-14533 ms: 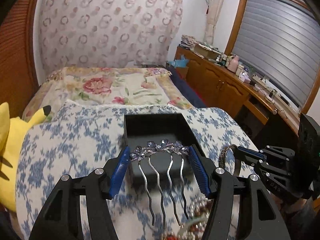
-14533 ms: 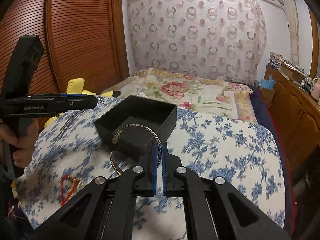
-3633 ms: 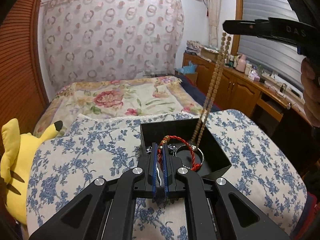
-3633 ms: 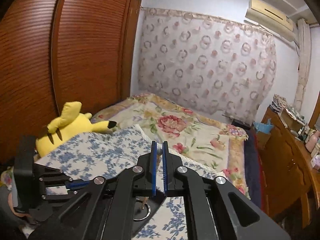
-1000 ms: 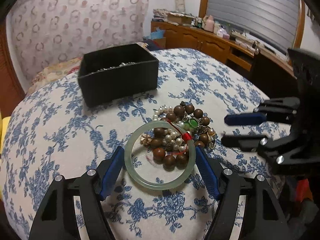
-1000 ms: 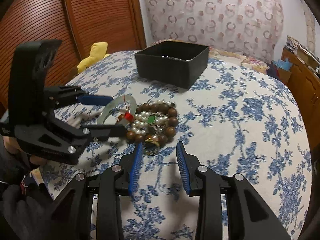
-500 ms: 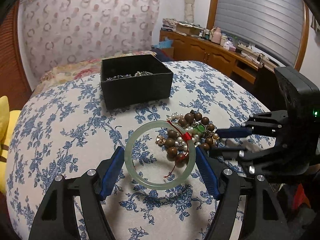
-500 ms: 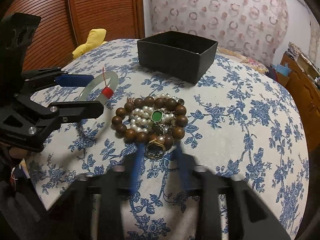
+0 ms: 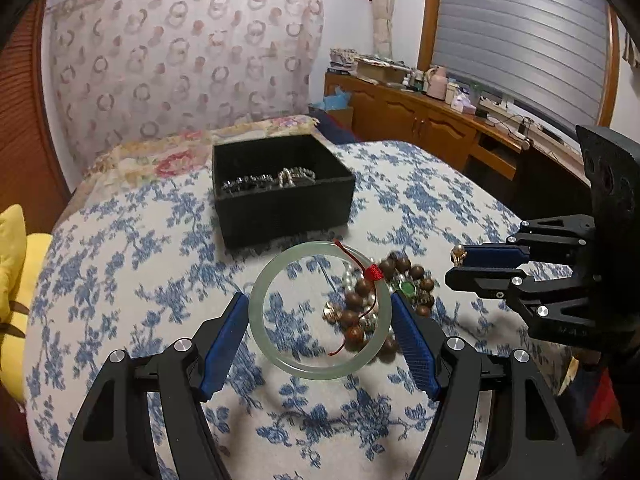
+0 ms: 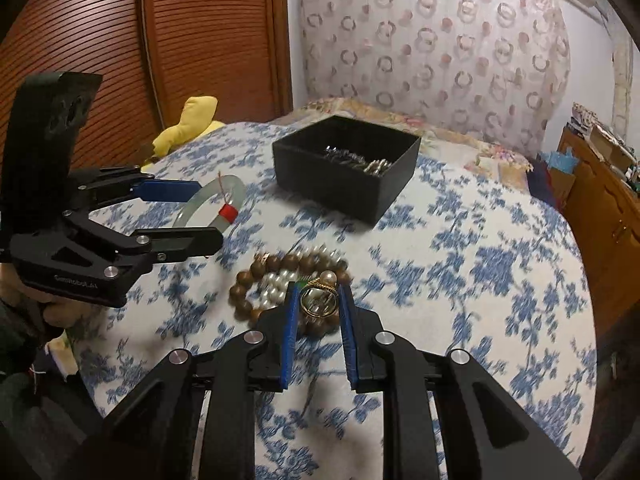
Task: Organize jewelry
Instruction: 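Grasp the jade bangle with the left tool while the right tool grasps a gold ring, then release the jade bangle into the box with the left tool while the right tool drops the ring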
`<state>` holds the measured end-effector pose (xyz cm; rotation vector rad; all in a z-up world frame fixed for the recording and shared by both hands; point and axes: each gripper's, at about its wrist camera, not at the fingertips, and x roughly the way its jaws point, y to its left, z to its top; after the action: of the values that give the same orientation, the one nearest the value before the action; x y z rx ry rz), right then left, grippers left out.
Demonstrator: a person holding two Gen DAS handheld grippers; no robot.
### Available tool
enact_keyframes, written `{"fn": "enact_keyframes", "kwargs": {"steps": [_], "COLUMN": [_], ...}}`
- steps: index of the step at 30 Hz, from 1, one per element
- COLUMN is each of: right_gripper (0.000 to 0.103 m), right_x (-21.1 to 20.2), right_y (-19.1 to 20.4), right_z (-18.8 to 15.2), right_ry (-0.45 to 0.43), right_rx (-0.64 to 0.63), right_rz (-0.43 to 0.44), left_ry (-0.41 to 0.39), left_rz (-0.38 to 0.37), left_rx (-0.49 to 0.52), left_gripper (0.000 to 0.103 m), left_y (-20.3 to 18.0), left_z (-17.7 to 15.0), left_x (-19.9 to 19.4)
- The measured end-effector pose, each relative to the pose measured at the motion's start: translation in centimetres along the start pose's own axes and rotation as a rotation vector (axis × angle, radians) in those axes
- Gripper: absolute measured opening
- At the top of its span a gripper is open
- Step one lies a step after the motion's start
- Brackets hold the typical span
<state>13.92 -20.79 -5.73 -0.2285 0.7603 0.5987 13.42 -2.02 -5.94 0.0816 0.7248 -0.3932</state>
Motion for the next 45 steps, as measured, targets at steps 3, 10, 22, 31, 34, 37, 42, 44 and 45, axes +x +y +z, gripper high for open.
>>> {"fn": "enact_keyframes", "kwargs": {"steps": [3, 10, 22, 31, 34, 37, 42, 44, 45], "right_gripper": [0.022, 0.022, 0.022, 0.022, 0.022, 0.022, 0.022, 0.022, 0.022], "right_x": [0.1, 1.5, 3.5, 6.0, 6.3, 7.0, 7.9, 8.2, 8.2], "right_y": [-0.5, -2.3, -4.2, -4.7, -4.8, -5.0, -5.4, -5.5, -5.4], "right_z": [1.0, 4.0, 7.9, 9.3, 9.5, 9.6, 9.6, 9.5, 9.5], "right_ry": [-0.016, -0.055, -0.122, -0.107, -0.105, -0.086, -0.069, -0.067, -0.066], "right_rx": [-0.005, 0.013, 0.025, -0.001, -0.005, -0.013, 0.001, 0.003, 0.001], "right_rz": [-0.009, -0.023, -0.017, -0.017, -0.008, -0.009, 0.001, 0.01, 0.009], "left_ry": [-0.012, -0.039, -0.052, -0.005, -0.001, -0.001, -0.005, -0.004, -0.006], "left_rz": [0.009, 0.046, 0.075, 0.074, 0.076, 0.078, 0.082, 0.075, 0.07], "left_rx": [0.002, 0.002, -0.023, -0.061, -0.071, -0.09, -0.112, -0.122, -0.125], "left_gripper": [0.069, 0.069, 0.069, 0.069, 0.069, 0.069, 0.069, 0.069, 0.069], "left_y": [0.3, 1.3, 3.2, 4.5, 5.0, 5.5, 6.2, 6.4, 6.5], "left_z": [0.8, 3.6, 8.1, 9.8, 10.0, 10.1, 9.9, 9.9, 9.8], "left_x": [-0.1, 0.8, 3.9, 7.0, 7.5, 7.6, 7.4, 7.4, 7.3]}}
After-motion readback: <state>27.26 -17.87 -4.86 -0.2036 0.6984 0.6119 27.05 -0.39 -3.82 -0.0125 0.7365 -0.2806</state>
